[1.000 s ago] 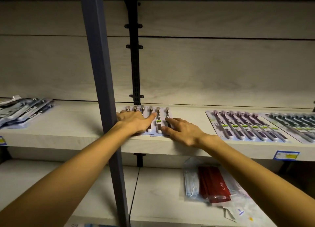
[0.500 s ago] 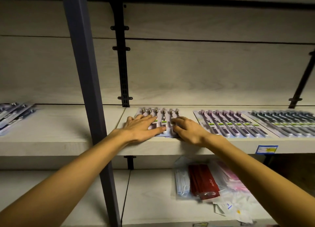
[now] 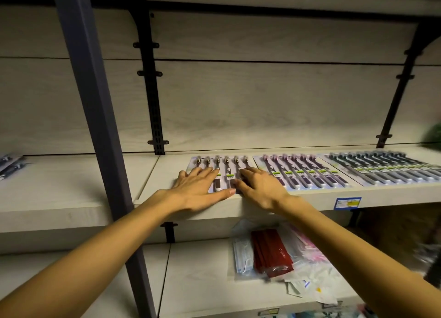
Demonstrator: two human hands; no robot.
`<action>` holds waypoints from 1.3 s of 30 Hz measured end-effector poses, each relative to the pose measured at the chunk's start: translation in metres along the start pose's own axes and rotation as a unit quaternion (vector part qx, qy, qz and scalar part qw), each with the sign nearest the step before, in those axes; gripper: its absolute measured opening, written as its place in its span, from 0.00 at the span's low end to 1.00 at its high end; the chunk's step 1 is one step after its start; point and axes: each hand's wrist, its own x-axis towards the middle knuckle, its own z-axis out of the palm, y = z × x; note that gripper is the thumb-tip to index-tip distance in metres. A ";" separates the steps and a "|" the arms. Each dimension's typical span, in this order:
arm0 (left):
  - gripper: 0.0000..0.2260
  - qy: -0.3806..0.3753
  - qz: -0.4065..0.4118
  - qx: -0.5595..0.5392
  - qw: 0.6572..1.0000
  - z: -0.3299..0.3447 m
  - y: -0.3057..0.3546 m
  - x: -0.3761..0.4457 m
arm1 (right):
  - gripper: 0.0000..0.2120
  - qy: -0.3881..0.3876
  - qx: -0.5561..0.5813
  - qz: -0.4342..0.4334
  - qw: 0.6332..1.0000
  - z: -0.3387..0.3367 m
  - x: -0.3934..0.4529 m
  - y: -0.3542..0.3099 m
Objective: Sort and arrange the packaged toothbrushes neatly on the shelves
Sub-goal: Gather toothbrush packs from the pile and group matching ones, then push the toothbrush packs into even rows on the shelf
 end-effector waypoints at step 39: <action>0.39 0.055 0.143 0.086 0.984 0.018 -0.011 -0.111 | 0.19 0.117 -0.070 0.005 0.991 0.009 -0.062 -0.064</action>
